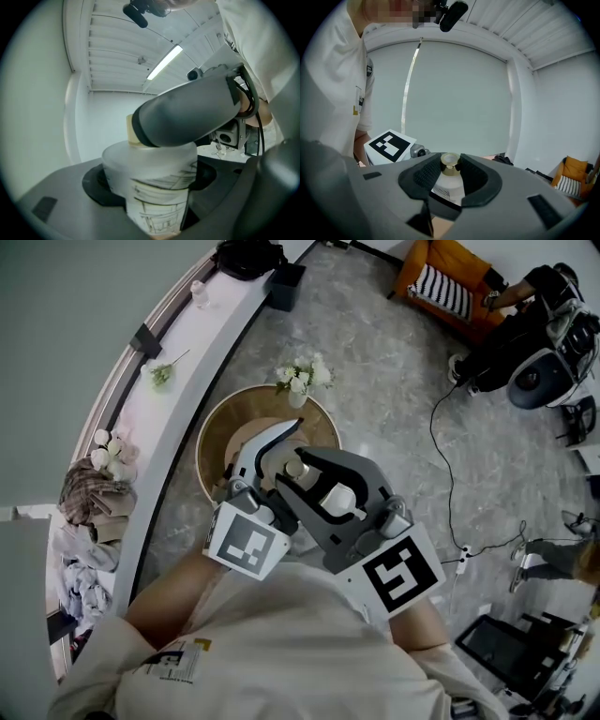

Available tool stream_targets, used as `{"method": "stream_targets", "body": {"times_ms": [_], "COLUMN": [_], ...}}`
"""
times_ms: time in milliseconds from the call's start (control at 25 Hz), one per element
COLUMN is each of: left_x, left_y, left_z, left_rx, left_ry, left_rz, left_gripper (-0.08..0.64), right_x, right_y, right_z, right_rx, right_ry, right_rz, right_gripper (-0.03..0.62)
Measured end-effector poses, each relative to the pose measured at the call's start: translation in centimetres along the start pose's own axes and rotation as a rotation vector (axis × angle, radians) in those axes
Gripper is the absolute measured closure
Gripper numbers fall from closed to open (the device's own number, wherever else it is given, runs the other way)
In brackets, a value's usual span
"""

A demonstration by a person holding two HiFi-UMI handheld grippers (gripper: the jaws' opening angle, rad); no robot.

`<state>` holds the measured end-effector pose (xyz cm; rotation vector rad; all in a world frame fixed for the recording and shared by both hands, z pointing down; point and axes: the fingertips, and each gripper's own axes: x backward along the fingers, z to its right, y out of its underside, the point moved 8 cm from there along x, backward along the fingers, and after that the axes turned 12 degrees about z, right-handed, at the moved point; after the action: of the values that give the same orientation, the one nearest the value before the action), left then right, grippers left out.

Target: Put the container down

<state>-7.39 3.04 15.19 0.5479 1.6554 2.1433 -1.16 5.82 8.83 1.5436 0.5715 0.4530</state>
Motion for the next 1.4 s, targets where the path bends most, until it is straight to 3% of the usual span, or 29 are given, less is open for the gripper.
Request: {"method": "stream_targets", "body": {"times_ms": [360, 600, 800, 1040, 1400], "left_x": [-1.6, -2.3, -3.1, -4.9, -7.3], "left_y": [2.3, 4.0, 4.8, 7.5, 10.0], "left_z": [-1.6, -2.4, -2.9, -2.2, -4.8], "left_rx": [0.037, 0.043, 0.025, 0.066, 0.016], "left_ry": [-0.005, -0.04, -0.035, -0.058, -0.083], "left_rz": [0.046, 0.028, -0.057, -0.021, -0.043], "left_gripper": [0.21, 0.21, 0.21, 0.21, 0.21], "right_x": [-1.8, -2.8, -2.9, -2.7, -4.5], "right_y": [1.2, 2.5, 3.8, 5.9, 8.2], "right_z": [2.3, 3.8, 5.0, 6.8, 10.0], "right_rx": [-0.002, -0.013, -0.037, -0.058, -0.019], "right_ry": [0.0, -0.044, -0.054, -0.05, -0.064], "right_rz": [-0.01, -0.006, -0.008, -0.013, -0.033], "right_gripper": [0.466, 0.466, 0.465, 0.465, 0.465]}}
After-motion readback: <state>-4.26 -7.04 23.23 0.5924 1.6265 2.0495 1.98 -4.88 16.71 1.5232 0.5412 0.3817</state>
